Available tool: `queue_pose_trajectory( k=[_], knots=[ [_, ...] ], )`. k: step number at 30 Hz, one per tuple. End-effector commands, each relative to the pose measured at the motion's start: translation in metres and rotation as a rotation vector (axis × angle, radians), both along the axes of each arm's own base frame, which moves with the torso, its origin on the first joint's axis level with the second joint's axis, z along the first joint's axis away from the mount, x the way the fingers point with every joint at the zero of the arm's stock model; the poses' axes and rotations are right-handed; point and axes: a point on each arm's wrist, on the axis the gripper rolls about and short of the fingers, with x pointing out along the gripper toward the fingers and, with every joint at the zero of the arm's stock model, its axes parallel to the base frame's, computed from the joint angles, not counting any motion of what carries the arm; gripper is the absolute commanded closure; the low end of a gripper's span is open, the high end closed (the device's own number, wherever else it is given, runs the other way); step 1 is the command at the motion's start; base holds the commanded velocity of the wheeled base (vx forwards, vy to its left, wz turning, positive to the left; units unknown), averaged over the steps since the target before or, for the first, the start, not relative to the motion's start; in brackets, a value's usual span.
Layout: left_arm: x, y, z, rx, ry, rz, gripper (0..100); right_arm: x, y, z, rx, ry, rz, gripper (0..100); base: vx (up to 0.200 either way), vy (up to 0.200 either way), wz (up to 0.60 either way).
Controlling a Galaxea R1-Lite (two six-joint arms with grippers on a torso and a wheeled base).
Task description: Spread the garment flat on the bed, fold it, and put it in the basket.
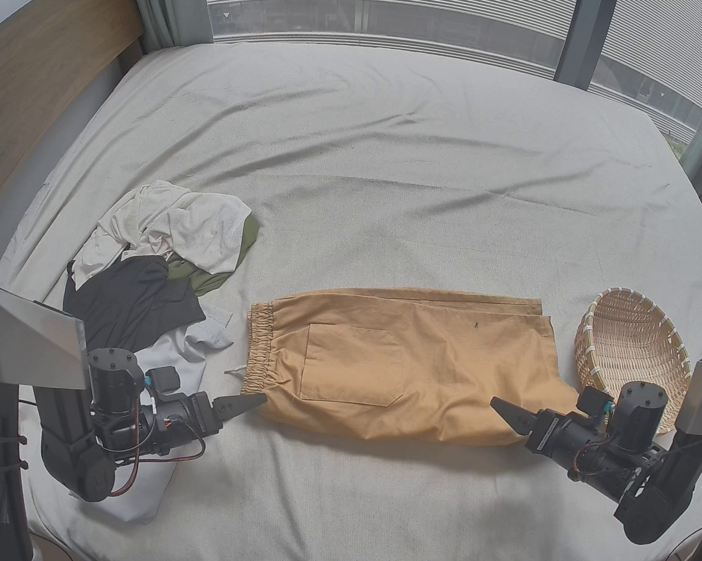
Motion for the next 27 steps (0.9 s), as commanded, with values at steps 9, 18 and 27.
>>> queue_pose_trajectory(
  k=[9,18,27],
  knots=[
    [0.040,-0.033,-0.017,0.018,-0.092,0.073,0,-0.050,-0.012,0.046,0.057,-0.133,0.052,0,0.000,0.000,0.00],
    [0.057,-0.045,-0.010,-0.016,-0.162,0.064,0,-0.065,-0.020,0.054,0.069,-0.161,0.033,0,0.000,0.000,0.00],
    [0.065,-0.045,-0.005,-0.078,-0.151,0.087,0,-0.066,-0.022,0.057,0.071,-0.180,0.026,0,0.000,0.000,0.00]
  ],
)
